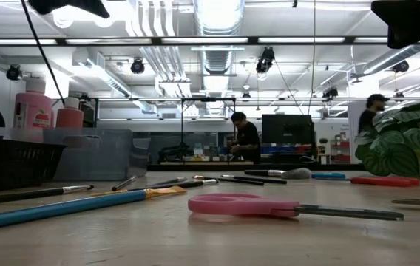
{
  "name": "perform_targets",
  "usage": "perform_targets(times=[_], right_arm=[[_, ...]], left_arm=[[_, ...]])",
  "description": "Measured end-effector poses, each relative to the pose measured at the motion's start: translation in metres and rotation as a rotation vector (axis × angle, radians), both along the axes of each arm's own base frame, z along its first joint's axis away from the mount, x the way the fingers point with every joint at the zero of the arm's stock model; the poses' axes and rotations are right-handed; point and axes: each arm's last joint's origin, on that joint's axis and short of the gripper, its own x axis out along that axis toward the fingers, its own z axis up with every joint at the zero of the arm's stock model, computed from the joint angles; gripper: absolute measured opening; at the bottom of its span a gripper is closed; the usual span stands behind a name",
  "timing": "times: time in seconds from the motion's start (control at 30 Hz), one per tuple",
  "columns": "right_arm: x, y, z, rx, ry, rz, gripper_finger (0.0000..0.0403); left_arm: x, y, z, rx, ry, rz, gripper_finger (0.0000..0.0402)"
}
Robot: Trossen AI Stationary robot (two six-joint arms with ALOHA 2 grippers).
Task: Pick & Place Paint Supplies
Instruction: Put the left blue brush into the black bin
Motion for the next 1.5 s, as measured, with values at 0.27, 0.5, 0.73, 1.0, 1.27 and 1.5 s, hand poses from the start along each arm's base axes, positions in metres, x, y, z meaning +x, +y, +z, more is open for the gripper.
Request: perform_targets(times=[0.27, 0.5, 0.73, 1.0, 1.27, 1.5], right_arm=[[0.0, 0.0, 0.0, 0.0, 0.0, -0.001, 0.0341], [0.0, 0.0, 0.0, 0.001, 0.0, 0.0, 0.0341], [0.0, 0.0, 0.0, 0.001, 0.0, 0.0, 0.0341], [0.0, 0.0, 0.0, 0.0, 0.0, 0.0, 0.0341], [0.0, 0.0, 0.0, 0.0, 0.0, 0.0, 0.0341], [0.0, 0.0, 0.0, 0.001, 0.001, 0.0, 0.0341]], left_arm=[[0.004, -0.017, -0.022, -0.168, 0.286, 0.22, 0.0242], [-0.002, -0.029, -0.046, -0.265, 0.492, 0.387, 0.0242], [-0.009, -0.044, -0.061, -0.306, 0.597, 0.438, 0.0241], [-0.021, -0.053, -0.091, -0.328, 0.638, 0.546, 0.0241], [-0.028, -0.049, -0.126, -0.423, 0.677, 0.53, 0.0241], [-0.032, -0.045, -0.138, -0.434, 0.684, 0.554, 0.0241]])
